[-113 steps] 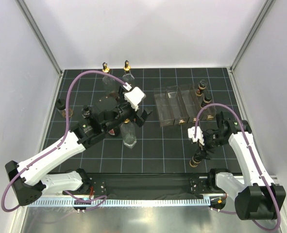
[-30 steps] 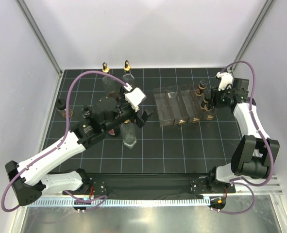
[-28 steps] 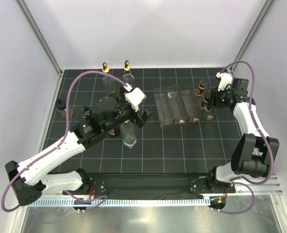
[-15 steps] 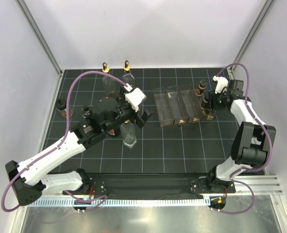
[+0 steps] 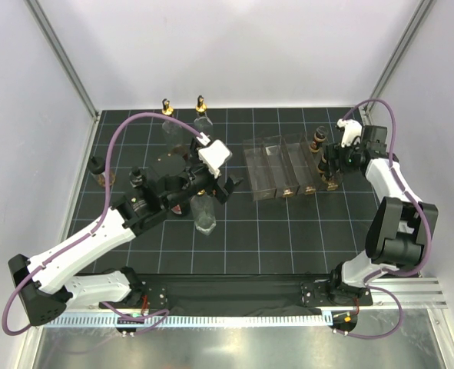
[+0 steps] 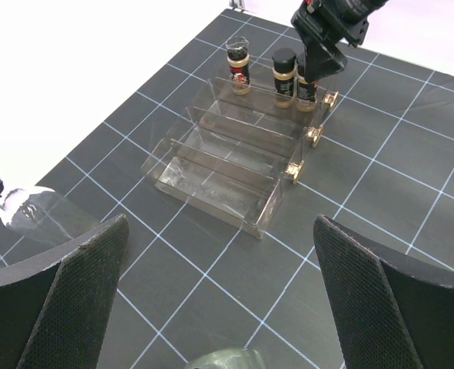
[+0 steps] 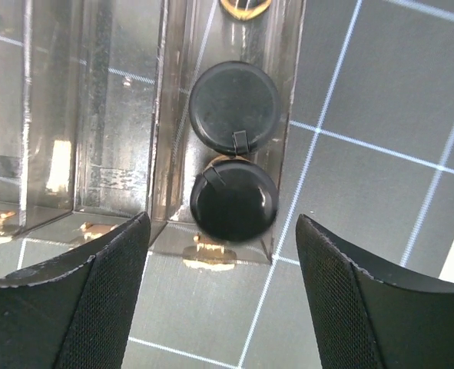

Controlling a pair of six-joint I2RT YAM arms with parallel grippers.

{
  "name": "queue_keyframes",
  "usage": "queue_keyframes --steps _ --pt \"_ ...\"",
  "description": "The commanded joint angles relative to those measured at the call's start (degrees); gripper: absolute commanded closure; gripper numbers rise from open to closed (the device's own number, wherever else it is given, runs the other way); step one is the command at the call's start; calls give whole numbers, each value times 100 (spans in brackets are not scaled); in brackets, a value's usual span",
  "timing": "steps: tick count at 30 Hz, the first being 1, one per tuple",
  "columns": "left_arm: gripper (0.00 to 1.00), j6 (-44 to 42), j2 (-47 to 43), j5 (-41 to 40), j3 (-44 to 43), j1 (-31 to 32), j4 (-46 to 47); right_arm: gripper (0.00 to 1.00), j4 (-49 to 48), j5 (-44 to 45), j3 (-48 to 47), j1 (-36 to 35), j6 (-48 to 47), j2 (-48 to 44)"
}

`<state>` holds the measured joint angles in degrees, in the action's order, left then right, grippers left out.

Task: Organize the condiment bottles
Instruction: Place the bottle in the storage box, then pick up the bottle from the center of the board.

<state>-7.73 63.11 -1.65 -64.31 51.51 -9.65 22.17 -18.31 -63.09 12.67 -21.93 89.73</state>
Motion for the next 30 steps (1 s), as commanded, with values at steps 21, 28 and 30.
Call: queue_keyframes --steps 21,28,30 --pt "0 640 -369 -133 -986 35 -414 18 1720 -3477 1299 -27 -918 -3586" --pt "0 1159 -948 -792 -1259 35 -1072 18 1773 -3557 1457 -27 -1041 -3638" --pt "0 1317 -1090 -1177 -1285 35 -1293 18 1773 -3531 1493 -27 -1085 -3700"
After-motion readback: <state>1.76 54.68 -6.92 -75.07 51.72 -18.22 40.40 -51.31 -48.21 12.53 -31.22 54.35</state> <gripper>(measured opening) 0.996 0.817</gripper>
